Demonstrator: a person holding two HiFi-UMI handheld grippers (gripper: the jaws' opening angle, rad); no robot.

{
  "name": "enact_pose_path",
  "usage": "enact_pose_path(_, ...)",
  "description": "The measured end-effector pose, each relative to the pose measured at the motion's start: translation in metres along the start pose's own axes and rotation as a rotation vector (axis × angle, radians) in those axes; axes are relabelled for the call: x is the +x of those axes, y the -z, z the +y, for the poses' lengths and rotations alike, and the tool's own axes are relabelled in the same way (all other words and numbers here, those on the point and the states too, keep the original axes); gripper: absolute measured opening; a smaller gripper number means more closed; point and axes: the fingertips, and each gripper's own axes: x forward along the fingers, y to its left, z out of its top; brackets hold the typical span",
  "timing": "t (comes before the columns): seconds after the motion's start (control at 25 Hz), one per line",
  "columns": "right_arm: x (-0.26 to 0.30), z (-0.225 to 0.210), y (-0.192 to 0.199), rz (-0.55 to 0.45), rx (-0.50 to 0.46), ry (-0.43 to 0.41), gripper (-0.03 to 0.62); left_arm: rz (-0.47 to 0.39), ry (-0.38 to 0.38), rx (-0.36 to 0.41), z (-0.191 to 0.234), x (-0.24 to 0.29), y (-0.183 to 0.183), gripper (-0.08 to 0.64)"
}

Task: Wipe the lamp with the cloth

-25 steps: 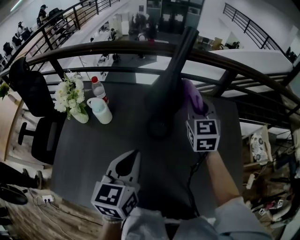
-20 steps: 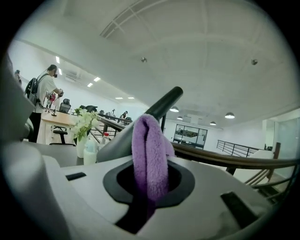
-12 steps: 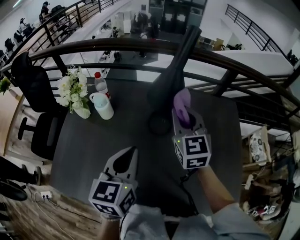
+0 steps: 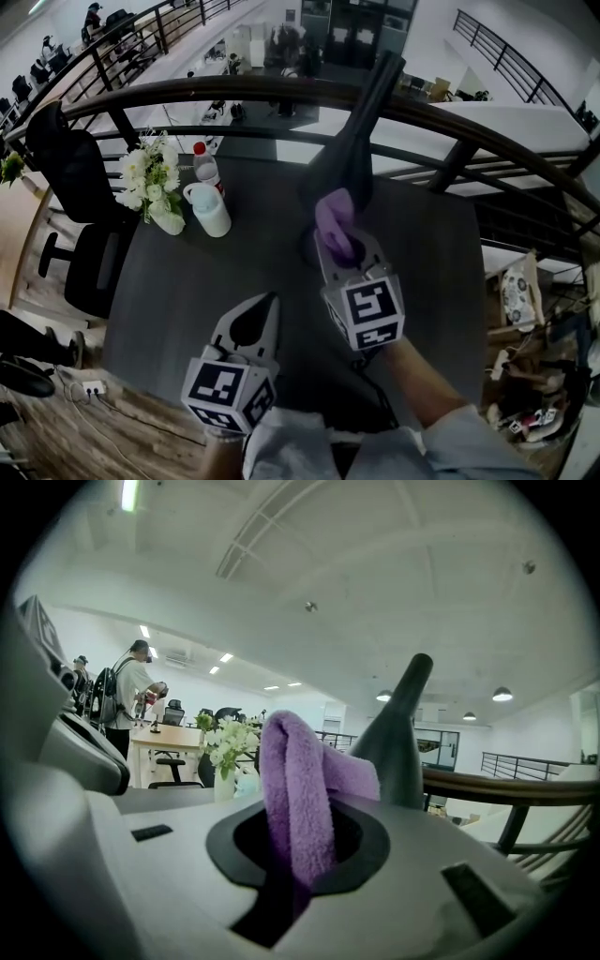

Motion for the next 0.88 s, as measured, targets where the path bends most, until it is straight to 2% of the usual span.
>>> enact_pose_path(0.2,-0.010,0.016,-0.004,-0.012,0.012,-0.052,0.051,0.024,0.020,-0.010,-0.010,-0.001,0.004,0.012)
enact_pose_path(0.32,-0.021,0.013,-0.007,-0.024,0.025,-0.041,0.051,0.046,0.036,-0.009,-0.020,-0.001,0.005,0.012)
enact_pose_path(0.52,-0.046,0.002,-0.005,-0.031,0.045,-0.008,0.051,0.022,0.052,0.029,-0.030,0.002,0.006,0.012)
enact_pose_path(0.68,-0.072,-0.007,-0.001,-0.029,0.068,0.019,0.051,0.042,0.074,0.026,-0.045,-0.001,0.007,0.012)
enact_pose_path(0.88,-0.111,-0.019,0.015,0.008,0.045,0.042,0.051,0.052,0.082,0.043,-0.061,-0.007,0.011,0.012)
